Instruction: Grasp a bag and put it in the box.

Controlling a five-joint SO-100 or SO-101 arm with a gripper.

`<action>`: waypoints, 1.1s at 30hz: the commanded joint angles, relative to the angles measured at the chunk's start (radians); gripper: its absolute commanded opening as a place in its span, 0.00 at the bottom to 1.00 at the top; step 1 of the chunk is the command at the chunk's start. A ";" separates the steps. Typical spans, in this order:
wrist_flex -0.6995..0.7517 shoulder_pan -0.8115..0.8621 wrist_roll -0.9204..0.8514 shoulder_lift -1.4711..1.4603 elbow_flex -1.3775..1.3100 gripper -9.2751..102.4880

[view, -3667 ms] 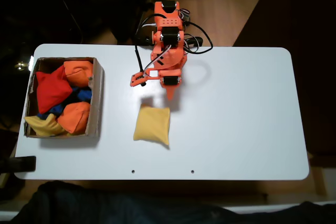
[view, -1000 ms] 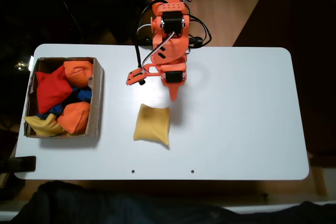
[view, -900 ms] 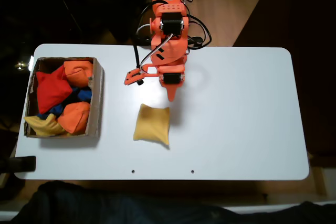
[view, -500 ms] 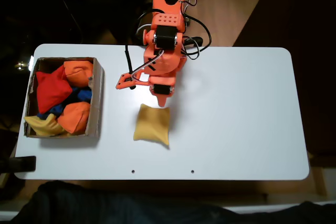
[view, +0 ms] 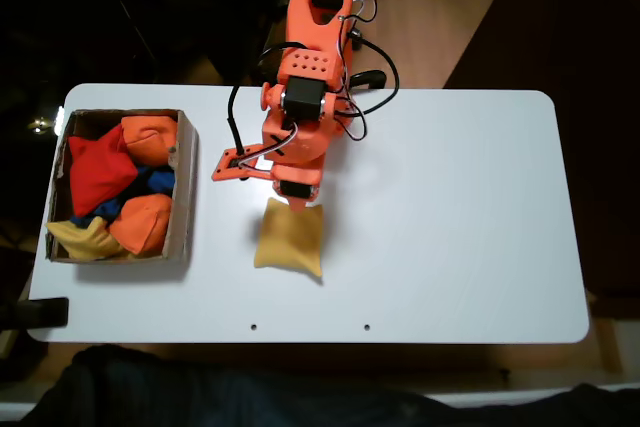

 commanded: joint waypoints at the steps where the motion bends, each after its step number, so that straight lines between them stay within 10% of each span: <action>1: -0.014 0.014 0.012 -0.026 -0.066 0.08; 33: 0.051 0.077 0.041 -0.397 -0.293 0.08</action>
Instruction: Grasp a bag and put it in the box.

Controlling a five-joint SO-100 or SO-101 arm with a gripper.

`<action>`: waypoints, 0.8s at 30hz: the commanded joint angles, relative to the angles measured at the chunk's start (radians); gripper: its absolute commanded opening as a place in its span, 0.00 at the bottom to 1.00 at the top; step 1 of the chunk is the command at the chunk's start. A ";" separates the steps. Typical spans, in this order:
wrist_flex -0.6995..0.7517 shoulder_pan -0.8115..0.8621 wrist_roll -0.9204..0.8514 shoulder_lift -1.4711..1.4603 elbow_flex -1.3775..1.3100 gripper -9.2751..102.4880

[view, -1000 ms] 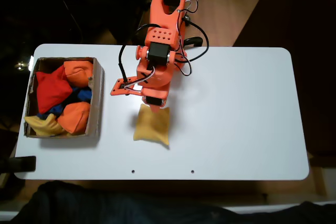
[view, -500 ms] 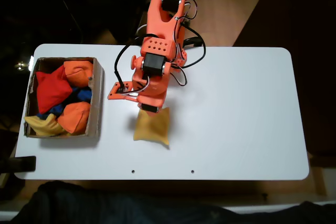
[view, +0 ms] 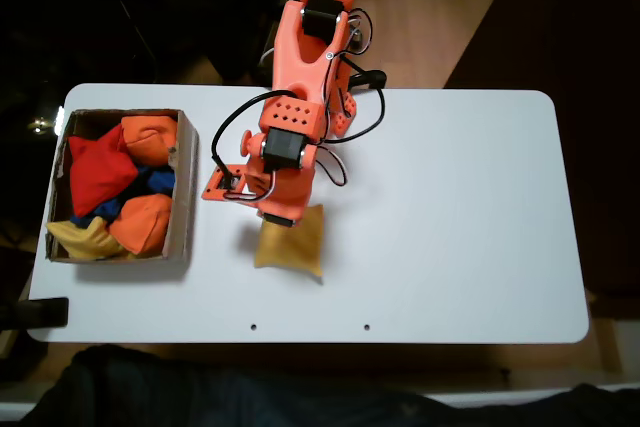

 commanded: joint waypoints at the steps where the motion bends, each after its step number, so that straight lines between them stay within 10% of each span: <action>1: 0.021 0.015 0.011 -0.012 -0.069 0.08; 14: 0.051 0.044 -0.034 -0.084 -0.107 0.10; 24: 0.084 0.044 -0.037 -0.133 -0.109 0.37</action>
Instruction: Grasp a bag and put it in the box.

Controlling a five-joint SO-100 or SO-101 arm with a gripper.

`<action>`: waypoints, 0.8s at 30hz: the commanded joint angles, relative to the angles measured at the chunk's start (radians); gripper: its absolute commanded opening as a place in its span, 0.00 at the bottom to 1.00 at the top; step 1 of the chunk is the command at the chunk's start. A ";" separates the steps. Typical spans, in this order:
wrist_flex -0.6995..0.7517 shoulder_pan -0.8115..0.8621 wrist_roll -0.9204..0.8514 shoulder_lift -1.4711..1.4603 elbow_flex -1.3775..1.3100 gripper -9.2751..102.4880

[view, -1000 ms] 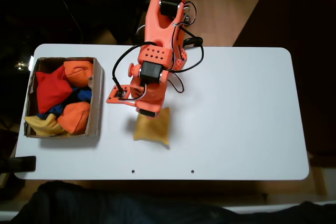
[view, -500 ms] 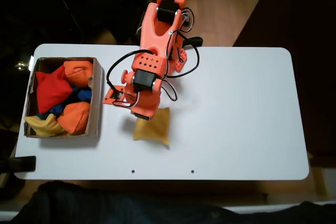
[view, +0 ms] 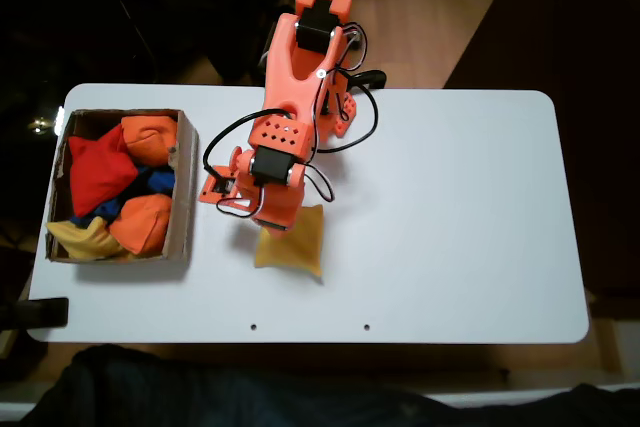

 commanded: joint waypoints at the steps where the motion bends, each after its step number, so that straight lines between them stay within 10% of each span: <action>1: 0.015 0.003 0.006 -0.003 -0.044 0.41; 24: 0.081 -0.011 0.017 -0.158 -0.044 0.82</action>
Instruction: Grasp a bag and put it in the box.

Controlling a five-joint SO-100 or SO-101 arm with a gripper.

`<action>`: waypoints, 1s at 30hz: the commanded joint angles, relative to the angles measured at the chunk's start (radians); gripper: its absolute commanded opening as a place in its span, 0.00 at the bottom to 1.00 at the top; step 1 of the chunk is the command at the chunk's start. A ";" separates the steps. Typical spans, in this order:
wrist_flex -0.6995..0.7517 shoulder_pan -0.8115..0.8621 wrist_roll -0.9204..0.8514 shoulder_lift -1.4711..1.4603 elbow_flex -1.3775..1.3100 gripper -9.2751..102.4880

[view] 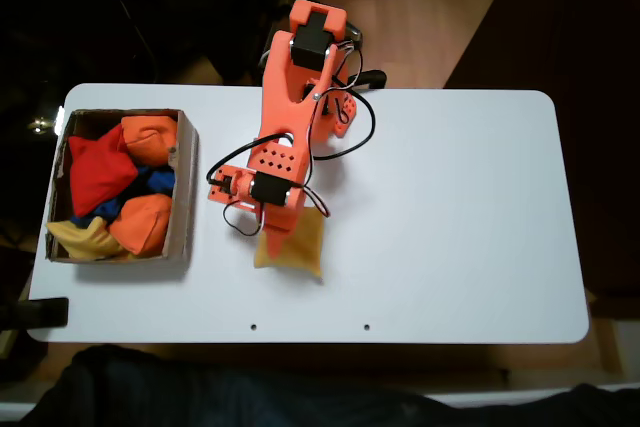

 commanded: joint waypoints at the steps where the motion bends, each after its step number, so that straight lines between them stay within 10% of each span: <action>1: 0.011 -0.011 0.006 -0.003 -0.040 0.82; 30: 0.003 -0.054 0.012 -0.166 -0.104 0.85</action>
